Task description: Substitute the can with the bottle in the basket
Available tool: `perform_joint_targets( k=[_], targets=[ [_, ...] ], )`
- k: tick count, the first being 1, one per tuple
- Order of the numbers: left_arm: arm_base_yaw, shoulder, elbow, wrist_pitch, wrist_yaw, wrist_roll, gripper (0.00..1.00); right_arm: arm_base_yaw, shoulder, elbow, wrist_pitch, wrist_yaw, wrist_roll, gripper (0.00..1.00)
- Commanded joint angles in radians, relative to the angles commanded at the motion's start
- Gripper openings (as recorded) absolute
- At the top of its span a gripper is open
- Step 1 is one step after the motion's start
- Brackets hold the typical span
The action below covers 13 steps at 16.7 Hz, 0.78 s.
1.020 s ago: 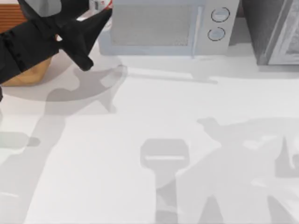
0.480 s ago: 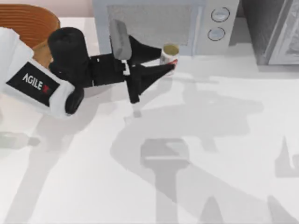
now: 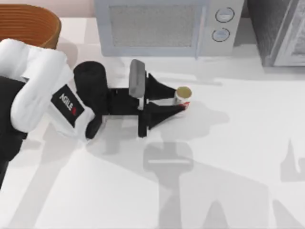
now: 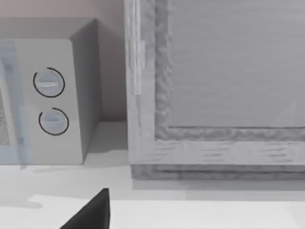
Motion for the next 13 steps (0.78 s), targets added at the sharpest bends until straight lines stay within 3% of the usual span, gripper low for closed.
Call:
perform_joint_targets(
  k=[5,13],
  targets=[
    [0.000,0.000,0.000,0.000,0.000,0.000,0.00,0.000,0.000,0.000,0.000,0.000,0.000,1.00],
    [0.000,0.000,0.000,0.000,0.000,0.000,0.60,0.000,0.000,0.000,0.000,0.000,0.000,1.00]
  ],
)
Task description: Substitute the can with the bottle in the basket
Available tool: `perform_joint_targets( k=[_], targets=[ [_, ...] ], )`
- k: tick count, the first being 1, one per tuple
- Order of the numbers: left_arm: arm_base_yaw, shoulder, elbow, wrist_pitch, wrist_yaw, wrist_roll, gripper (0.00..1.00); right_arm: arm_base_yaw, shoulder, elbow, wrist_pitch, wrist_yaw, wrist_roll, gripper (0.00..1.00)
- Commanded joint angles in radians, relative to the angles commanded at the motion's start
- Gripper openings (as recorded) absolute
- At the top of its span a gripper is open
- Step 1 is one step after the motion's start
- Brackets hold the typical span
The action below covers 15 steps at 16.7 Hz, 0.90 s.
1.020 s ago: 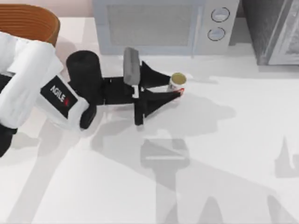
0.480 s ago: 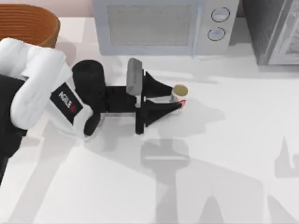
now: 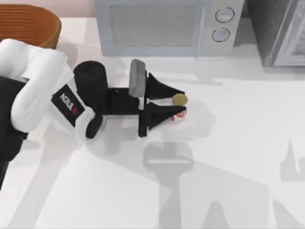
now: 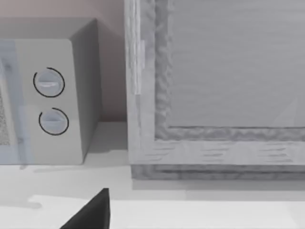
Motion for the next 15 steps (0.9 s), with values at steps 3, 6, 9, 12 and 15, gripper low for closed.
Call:
perform_joint_targets(
  k=[3,6,9,12,15],
  targets=[
    [0.000,0.000,0.000,0.000,0.000,0.000,0.83,0.000,0.000,0.000,0.000,0.000,0.000,1.00],
    [0.000,0.000,0.000,0.000,0.000,0.000,1.00,0.000,0.000,0.000,0.000,0.000,0.000,1.00],
    [0.000,0.000,0.000,0.000,0.000,0.000,1.00,0.000,0.000,0.000,0.000,0.000,0.000,1.00],
    [0.000,0.000,0.000,0.000,0.000,0.000,1.00,0.000,0.000,0.000,0.000,0.000,0.000,1.00],
    [0.004,0.000,0.000,0.000,0.000,0.000,1.00,0.000,0.000,0.000,0.000,0.000,0.000,1.00]
  ],
)
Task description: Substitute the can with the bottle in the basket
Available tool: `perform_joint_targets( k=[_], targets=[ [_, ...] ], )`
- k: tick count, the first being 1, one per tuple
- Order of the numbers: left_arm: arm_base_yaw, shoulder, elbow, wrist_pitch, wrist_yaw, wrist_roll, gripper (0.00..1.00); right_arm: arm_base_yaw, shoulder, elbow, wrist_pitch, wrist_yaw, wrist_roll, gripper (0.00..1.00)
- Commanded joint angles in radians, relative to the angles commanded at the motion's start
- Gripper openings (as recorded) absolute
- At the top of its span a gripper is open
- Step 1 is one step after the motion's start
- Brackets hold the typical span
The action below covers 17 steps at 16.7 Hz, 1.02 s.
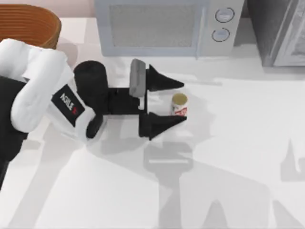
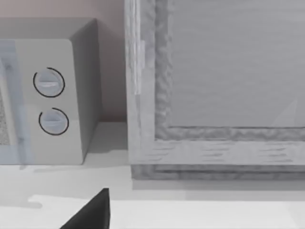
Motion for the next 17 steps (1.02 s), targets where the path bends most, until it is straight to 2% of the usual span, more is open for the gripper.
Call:
perform_joint_targets(
  k=[3,7,12,17],
  targets=[
    [0.016,-0.052,-0.031,-0.039,-0.032,0.000,1.00,0.000,0.000,0.000,0.000,0.000,0.000,1.00],
    [0.085,-0.247,-0.130,-0.158,-0.159,0.009,1.00,0.000,0.000,0.000,0.000,0.000,0.000,1.00],
    [0.182,-0.647,-0.353,-0.406,-0.383,0.008,1.00,0.000,0.000,0.000,0.000,0.000,0.000,1.00],
    [0.279,-1.177,-0.614,-0.676,-0.653,0.013,1.00,0.000,0.000,0.000,0.000,0.000,0.000,1.00]
  ],
)
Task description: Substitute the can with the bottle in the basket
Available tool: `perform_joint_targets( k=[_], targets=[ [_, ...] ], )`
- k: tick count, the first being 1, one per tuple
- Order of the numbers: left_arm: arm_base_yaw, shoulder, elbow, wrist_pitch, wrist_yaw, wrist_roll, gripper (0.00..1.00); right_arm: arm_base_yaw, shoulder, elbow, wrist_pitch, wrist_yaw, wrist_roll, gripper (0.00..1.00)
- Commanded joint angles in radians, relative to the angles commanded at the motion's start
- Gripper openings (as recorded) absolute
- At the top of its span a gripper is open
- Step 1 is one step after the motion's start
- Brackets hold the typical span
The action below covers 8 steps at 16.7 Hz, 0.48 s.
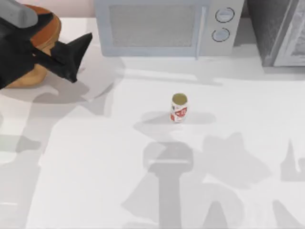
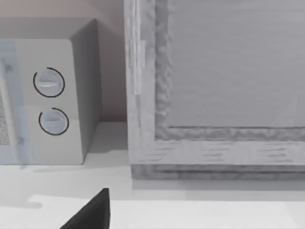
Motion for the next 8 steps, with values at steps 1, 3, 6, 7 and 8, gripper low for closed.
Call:
perform_joint_targets(
  k=[1,3,6,7,8],
  targets=[
    [0.018,-0.110,-0.057,-0.056,-0.056,-0.001,1.00,0.000,0.000,0.000,0.000,0.000,0.000,1.00],
    [0.049,-0.327,-0.173,-0.167,-0.165,-0.006,1.00,0.000,0.000,0.000,0.000,0.000,0.000,1.00],
    [0.074,-0.680,-0.335,-0.315,-0.305,-0.020,1.00,0.000,0.000,0.000,0.000,0.000,0.000,1.00],
    [0.077,-0.793,-0.383,-0.356,-0.344,-0.027,1.00,0.000,0.000,0.000,0.000,0.000,0.000,1.00],
    [0.079,-0.897,-0.428,-0.394,-0.381,-0.033,1.00,0.000,0.000,0.000,0.000,0.000,0.000,1.00]
  ],
)
